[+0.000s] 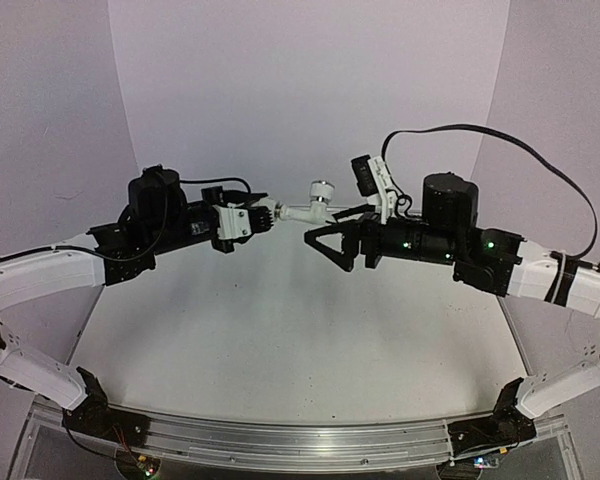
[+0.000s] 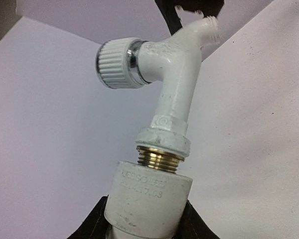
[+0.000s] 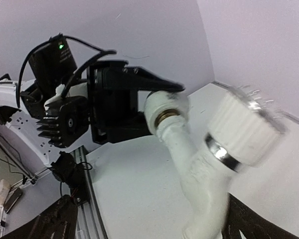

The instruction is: Install the water faucets

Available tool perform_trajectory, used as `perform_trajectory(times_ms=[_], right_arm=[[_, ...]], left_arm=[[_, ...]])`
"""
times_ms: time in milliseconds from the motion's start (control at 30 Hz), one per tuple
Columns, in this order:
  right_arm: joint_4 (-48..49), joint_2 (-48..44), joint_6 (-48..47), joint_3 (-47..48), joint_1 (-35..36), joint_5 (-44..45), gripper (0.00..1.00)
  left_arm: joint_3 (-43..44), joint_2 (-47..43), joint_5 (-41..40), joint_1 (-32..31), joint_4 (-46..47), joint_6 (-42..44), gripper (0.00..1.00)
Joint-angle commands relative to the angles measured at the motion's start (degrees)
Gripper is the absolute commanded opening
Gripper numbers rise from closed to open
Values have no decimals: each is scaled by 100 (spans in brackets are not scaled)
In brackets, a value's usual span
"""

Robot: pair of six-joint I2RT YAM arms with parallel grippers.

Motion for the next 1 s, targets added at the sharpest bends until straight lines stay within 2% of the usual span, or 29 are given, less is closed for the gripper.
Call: perform_trajectory(times_ms=[0, 100, 233, 400, 567, 733, 967], right_arm=[[-125, -797, -784, -291, 38, 1455, 98], [-173, -1104, -1326, -603, 41, 1669, 98], [-145, -1449, -1907, -921, 35, 1797, 98], [-96, -1764, -2556, -1330, 43, 1483, 98], [-96, -1882, -3119, -1600, 42, 968, 98], [-137, -1832, -3824, -1713, 38, 624, 98], [-96, -1862, -5643, -1822, 47, -295, 98]], left_arm=[[-563, -976, -256, 79, 270, -1904, 0], [-864, -1412, 169, 79, 253, -2809, 0], [-815, -1489, 424, 79, 83, -4584, 0], [-423, -1288, 449, 79, -847, -6520, 0], [-202, -1187, 861, 79, -1853, -8074, 0], [-1, -998, 1739, 79, -1945, -9540, 0], [233, -152, 4000, 79, -1957, -11393, 0]])
